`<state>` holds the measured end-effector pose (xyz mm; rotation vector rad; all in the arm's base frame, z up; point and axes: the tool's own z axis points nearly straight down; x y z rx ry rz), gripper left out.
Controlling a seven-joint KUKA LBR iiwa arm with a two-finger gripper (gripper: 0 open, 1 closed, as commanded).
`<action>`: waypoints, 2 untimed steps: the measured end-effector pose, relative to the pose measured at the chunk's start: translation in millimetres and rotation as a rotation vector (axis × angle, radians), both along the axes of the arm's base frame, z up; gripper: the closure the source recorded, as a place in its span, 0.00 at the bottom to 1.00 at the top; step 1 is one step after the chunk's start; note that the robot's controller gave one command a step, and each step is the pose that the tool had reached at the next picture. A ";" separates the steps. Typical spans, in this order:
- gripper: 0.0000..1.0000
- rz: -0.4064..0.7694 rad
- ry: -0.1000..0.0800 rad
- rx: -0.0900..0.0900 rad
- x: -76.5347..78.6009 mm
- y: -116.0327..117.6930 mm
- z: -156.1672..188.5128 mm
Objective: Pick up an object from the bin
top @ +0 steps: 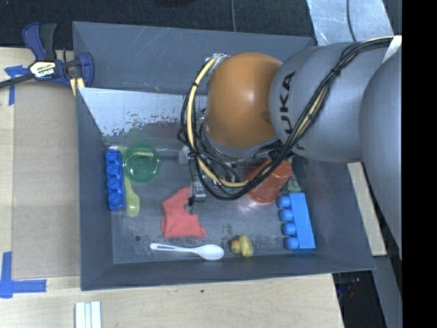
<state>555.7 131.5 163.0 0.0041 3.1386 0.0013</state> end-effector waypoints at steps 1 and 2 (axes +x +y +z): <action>0.00 0.000 0.000 0.000 0.0 0.0 0.0; 0.00 0.052 -0.007 0.001 -10.7 -30.8 -60.0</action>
Offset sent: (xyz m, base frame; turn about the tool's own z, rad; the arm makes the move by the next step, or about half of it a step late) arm -0.0186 -0.0474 -0.0930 -0.0727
